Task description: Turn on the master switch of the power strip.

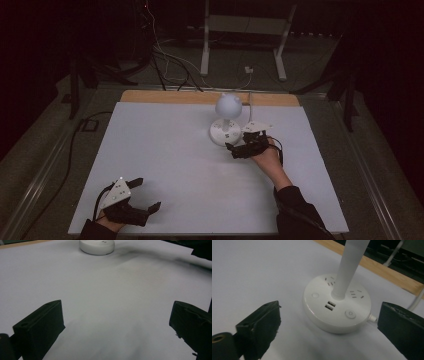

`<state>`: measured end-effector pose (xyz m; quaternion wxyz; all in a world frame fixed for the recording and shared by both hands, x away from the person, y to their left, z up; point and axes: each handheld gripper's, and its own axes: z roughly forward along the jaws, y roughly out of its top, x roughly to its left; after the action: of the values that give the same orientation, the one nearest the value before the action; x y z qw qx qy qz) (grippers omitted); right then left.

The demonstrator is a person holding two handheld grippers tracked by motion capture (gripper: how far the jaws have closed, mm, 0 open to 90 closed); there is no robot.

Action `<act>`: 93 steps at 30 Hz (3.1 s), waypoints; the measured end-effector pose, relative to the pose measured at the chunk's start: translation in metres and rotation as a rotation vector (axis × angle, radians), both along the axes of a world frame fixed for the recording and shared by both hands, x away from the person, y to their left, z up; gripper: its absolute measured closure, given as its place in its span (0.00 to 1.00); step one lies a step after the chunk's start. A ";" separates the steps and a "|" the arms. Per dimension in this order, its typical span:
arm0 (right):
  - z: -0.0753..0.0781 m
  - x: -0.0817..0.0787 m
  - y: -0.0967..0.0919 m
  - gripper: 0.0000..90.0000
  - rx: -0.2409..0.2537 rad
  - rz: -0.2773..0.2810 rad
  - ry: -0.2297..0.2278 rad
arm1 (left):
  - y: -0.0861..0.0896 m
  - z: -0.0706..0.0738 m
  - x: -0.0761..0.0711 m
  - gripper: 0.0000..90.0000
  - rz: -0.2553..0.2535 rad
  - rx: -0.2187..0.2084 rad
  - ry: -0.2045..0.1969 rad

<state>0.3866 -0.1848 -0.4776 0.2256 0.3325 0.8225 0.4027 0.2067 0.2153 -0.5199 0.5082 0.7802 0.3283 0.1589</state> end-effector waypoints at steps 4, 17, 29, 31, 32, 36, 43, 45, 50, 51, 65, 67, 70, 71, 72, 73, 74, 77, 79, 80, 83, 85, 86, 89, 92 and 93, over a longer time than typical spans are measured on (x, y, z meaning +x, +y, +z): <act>-0.004 0.001 0.001 0.08 -0.011 -0.005 0.005 | 0.000 0.000 0.000 0.00 0.001 -0.002 -0.001; -0.017 0.007 -0.001 0.33 -0.049 -0.068 -0.004 | 0.001 0.000 0.000 0.00 -0.001 -0.005 0.000; -0.022 0.010 0.001 0.62 -0.069 -0.131 -0.031 | 0.000 0.000 0.000 0.00 -0.003 -0.007 0.004; -0.022 0.011 0.001 0.63 -0.073 -0.134 -0.034 | 0.000 0.000 0.001 0.00 -0.003 -0.009 0.004; -0.022 0.012 0.001 0.66 -0.076 -0.134 -0.036 | 0.001 -0.001 0.001 0.00 -0.002 -0.009 0.006; -0.023 0.012 0.000 0.73 -0.064 -0.144 -0.041 | 0.001 -0.001 0.001 0.00 -0.001 -0.010 0.007; -0.024 0.014 0.002 0.86 -0.055 -0.152 -0.049 | 0.001 -0.001 0.001 0.00 0.000 -0.011 0.006; -0.024 0.015 0.003 0.90 -0.056 -0.154 -0.049 | 0.001 -0.001 0.001 0.00 0.000 -0.013 0.006; -0.022 0.019 0.005 1.00 -0.053 -0.166 -0.057 | 0.001 0.000 0.001 0.00 -0.001 -0.013 0.005; -0.022 0.020 0.005 1.00 -0.051 -0.166 -0.053 | 0.001 0.000 0.000 0.00 -0.001 -0.013 0.004; -0.028 0.030 0.012 1.00 -0.078 -0.177 -0.054 | 0.001 -0.001 0.000 0.00 -0.006 -0.012 0.006; -0.029 0.032 0.011 1.00 -0.073 -0.178 -0.045 | 0.002 0.000 0.000 0.00 -0.006 -0.012 0.004; -0.031 0.035 0.009 1.00 -0.071 -0.183 -0.035 | 0.002 0.000 0.000 0.00 -0.004 -0.014 0.004; -0.032 0.037 0.007 1.00 -0.066 -0.187 -0.026 | 0.002 -0.001 0.000 0.00 -0.004 -0.013 0.007; -0.032 0.037 0.007 1.00 -0.064 -0.187 -0.024 | 0.002 -0.001 0.000 0.00 -0.004 -0.012 0.007; -0.033 0.037 0.007 1.00 -0.068 -0.184 -0.025 | 0.002 -0.001 0.000 0.00 -0.005 -0.012 0.007; -0.033 0.038 0.007 1.00 -0.071 -0.183 -0.025 | 0.001 -0.001 0.000 0.00 -0.005 -0.013 0.008; -0.034 0.038 0.008 1.00 -0.076 -0.187 -0.025 | 0.001 -0.001 0.000 0.00 -0.006 -0.012 0.008; -0.035 0.039 0.008 1.00 -0.070 -0.186 -0.023 | 0.001 -0.001 0.000 0.00 -0.005 -0.012 0.008; -0.035 0.040 0.008 1.00 -0.075 -0.182 -0.024 | 0.002 -0.001 0.000 0.00 -0.004 -0.013 0.008; -0.034 0.041 0.007 1.00 -0.074 -0.174 -0.019 | 0.001 -0.001 0.000 0.00 -0.004 -0.010 0.009; -0.033 0.043 0.007 1.00 -0.070 -0.172 -0.005 | 0.001 -0.002 0.000 0.00 -0.006 -0.009 0.009; -0.033 0.043 0.007 1.00 -0.085 -0.166 -0.011 | 0.001 -0.002 0.000 0.00 -0.007 -0.007 0.010; -0.033 0.044 0.010 1.00 -0.108 -0.162 -0.013 | 0.001 -0.002 0.000 0.00 -0.007 -0.006 0.010; -0.034 0.044 0.010 1.00 -0.104 -0.162 -0.013 | 0.001 -0.002 0.000 0.00 -0.007 -0.008 0.008; -0.034 0.044 0.010 1.00 -0.112 -0.161 -0.016 | 0.001 -0.002 -0.001 0.00 -0.007 -0.008 0.008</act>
<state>0.4305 -0.1744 -0.5113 0.2822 0.3813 0.8124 0.3391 0.2061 0.2164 -0.5214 0.5106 0.7800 0.3280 0.1528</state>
